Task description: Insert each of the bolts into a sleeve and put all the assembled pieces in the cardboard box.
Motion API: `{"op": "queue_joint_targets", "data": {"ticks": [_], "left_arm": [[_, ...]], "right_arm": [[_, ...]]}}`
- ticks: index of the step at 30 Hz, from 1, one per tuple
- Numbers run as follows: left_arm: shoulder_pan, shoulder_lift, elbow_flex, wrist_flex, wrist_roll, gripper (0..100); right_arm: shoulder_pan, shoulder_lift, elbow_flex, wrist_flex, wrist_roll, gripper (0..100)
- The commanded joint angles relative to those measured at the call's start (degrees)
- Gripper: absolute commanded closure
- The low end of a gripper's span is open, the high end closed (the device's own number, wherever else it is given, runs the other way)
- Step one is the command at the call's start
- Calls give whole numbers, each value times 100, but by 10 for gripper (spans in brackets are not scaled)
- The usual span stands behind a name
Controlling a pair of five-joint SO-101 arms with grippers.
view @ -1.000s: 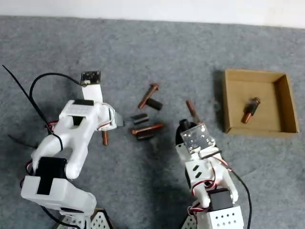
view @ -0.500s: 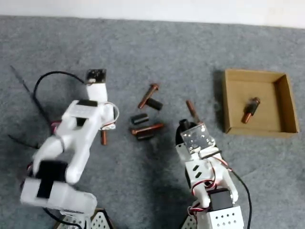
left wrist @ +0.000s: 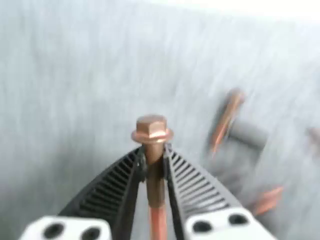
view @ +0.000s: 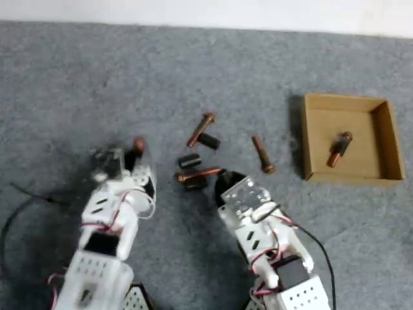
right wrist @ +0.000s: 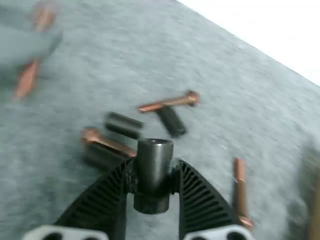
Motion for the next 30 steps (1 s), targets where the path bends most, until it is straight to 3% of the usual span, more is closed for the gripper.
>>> {"op": "queue_joint_targets", "data": {"ticks": [1, 6, 11, 17, 22, 30], "left_arm": [[251, -1534, 163, 589, 308, 996], [796, -2686, 92, 844, 1275, 996], [1736, -2352, 119, 949, 1327, 996], [1886, -2316, 119, 1055, 1371, 996], [1745, -2316, 84, 1046, 2593, 996], [1736, -2316, 92, 1046, 2716, 995]], "right_arm": [[-444, -31, 699, -154, 70, 994], [-593, 22, 699, -593, 53, 994], [-593, 22, 699, -646, 70, 994], [-593, 13, 699, -646, 97, 994], [-593, 13, 699, -646, 97, 994], [-593, 13, 699, -629, 105, 994]]}}
